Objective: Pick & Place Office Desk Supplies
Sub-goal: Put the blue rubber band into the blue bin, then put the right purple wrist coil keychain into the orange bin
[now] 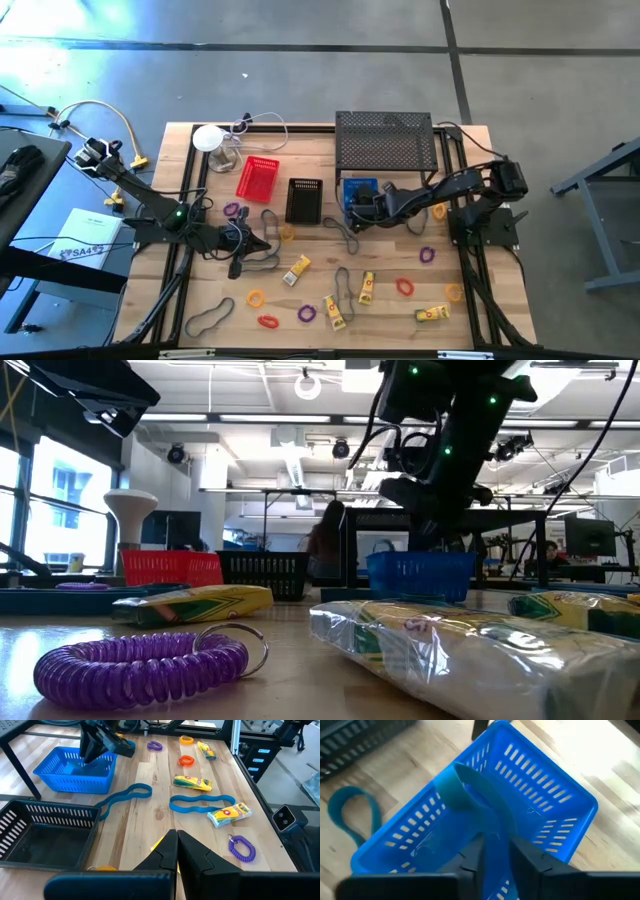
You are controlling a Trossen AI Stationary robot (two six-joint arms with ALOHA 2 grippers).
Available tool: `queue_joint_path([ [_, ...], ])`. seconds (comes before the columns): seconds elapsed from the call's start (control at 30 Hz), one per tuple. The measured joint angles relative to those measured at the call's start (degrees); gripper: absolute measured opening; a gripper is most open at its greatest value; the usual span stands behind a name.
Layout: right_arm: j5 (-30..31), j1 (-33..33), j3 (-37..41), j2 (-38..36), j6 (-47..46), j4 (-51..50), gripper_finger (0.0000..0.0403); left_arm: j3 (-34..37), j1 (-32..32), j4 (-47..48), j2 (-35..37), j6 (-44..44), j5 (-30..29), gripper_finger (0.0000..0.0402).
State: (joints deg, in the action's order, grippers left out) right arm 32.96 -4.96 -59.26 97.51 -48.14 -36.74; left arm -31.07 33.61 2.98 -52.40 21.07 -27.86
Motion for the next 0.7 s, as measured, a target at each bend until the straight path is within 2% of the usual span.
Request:
queue_joint_path([
  [0.17, 4.0, -0.7, 0.0, -0.5, 2.3, -0.3, 0.016, 0.0, 0.0, 0.0, 0.0, 0.0, 0.0, 0.0],
  [0.3, 0.9, -1.0, 0.0, -3.3, 3.0, -1.5, 0.0192, 0.0, 0.0, 0.0, 0.0, 0.0, 0.0, 0.0],
  [0.4, -5.1, -1.9, 0.0, -6.3, 2.2, -5.0, 0.0196, 0.0, 0.0, 0.0, 0.0, 0.0, 0.0, 0.0],
  [0.5, -15.4, -2.9, -0.1, -8.8, -0.4, -10.8, 0.0191, 0.0, 0.0, 0.0, 0.0, 0.0, 0.0, 0.0],
  [0.6, -25.4, -4.8, -0.1, -10.1, -6.4, -18.7, 0.0182, 0.0, 0.0, 0.0, 0.0, 0.0, 0.1, 0.0],
  [0.7, -31.1, -7.4, -0.1, -10.5, -11.9, -25.2, 0.0173, 0.2, 0.0, 0.2, 0.0, 0.0, 0.8, 0.0],
])
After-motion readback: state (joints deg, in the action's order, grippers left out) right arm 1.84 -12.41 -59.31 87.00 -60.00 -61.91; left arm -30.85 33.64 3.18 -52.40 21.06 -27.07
